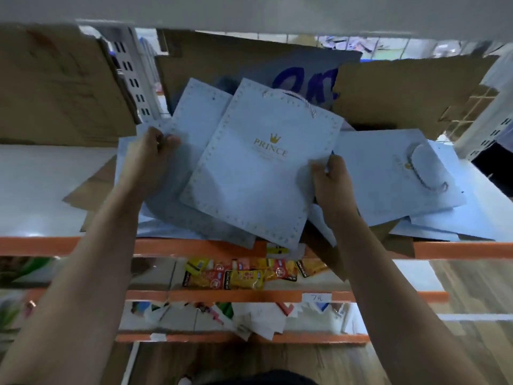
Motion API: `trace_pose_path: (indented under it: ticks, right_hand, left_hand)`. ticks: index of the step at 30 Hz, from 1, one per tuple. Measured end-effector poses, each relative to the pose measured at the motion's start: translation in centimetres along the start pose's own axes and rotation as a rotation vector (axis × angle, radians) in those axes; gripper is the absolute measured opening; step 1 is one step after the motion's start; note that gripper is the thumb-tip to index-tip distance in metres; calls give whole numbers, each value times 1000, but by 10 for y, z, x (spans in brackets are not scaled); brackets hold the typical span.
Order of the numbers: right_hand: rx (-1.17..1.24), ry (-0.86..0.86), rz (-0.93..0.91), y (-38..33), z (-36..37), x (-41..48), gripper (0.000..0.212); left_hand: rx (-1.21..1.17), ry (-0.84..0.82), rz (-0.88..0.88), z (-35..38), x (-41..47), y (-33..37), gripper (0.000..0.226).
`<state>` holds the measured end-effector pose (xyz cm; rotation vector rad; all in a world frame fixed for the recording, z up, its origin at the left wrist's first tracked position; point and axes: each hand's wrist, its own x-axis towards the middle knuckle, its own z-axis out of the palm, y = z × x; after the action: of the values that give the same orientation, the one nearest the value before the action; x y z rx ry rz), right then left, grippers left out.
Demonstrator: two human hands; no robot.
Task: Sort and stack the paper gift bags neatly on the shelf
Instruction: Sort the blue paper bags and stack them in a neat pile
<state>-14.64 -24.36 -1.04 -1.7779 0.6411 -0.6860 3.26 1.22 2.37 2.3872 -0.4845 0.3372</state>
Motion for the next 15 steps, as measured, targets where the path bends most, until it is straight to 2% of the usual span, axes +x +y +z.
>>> trace_pose_path:
  ticks: [3,6,11,15]
  right_hand:
    - [76,-63,14,-12,34,-15,18]
    - [34,-121,-42,-29,72,-31,29]
    - [84,-114,3,-59,142,-67,22]
    - [166,-194,133,-69,202,-105,28]
  left_hand:
    - [-54,74,-107,-26,-16,-42,33]
    - [-78,73,-189,-52,-30,-82,35]
    - [-56,78,-270,-102,-51,-137,40]
    - [-70,87,-328,-142,-58,-191,31]
